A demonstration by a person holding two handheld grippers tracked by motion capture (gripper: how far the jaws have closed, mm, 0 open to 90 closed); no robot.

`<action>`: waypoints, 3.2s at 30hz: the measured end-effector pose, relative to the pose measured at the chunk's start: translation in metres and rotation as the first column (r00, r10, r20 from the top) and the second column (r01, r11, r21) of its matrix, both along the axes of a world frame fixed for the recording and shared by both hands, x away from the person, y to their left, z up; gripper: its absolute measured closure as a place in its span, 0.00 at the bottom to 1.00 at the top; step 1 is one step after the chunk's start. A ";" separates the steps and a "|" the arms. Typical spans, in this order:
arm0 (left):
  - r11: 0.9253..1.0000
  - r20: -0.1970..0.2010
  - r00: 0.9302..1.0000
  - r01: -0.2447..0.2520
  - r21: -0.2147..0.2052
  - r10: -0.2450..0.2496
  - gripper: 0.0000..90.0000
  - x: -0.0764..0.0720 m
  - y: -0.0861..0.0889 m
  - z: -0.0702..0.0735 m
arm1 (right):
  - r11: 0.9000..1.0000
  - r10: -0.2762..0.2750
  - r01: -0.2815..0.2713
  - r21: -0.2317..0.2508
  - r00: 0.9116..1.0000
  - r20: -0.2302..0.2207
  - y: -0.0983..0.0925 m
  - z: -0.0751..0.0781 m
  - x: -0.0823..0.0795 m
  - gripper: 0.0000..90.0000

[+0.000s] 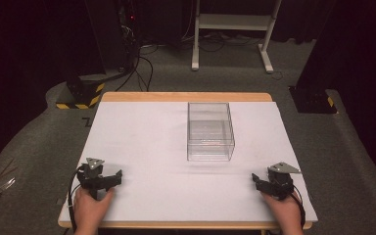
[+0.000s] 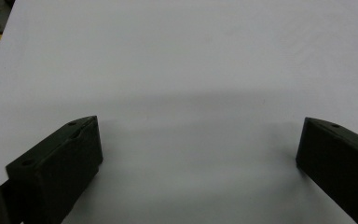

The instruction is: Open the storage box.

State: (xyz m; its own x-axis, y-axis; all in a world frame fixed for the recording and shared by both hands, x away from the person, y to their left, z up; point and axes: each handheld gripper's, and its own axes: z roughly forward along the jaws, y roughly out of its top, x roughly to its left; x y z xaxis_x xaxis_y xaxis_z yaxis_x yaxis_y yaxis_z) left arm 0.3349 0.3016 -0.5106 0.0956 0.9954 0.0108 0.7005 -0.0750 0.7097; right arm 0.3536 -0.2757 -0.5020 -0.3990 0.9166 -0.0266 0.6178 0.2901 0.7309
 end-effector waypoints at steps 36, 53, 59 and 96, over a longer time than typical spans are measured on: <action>1.000 -0.001 1.000 0.001 -0.001 -0.001 0.00 0.000 0.000 0.000 | 0.991 0.124 -0.128 0.037 0.987 0.100 0.021 0.015 -0.016 0.29; 1.000 -0.001 1.000 0.001 -0.001 -0.001 0.00 0.000 0.000 0.000 | 0.982 0.165 -0.175 0.075 0.978 0.130 0.039 0.018 -0.021 0.28; 1.000 0.000 1.000 0.001 -0.001 -0.001 0.00 0.000 0.000 0.000 | 0.976 0.192 -0.203 0.080 0.973 0.127 0.049 0.019 -0.022 0.27; 1.000 -0.001 1.000 0.001 -0.002 -0.001 0.00 0.000 0.000 0.000 | 0.942 0.257 -0.281 0.186 0.956 0.141 0.094 0.042 0.007 0.36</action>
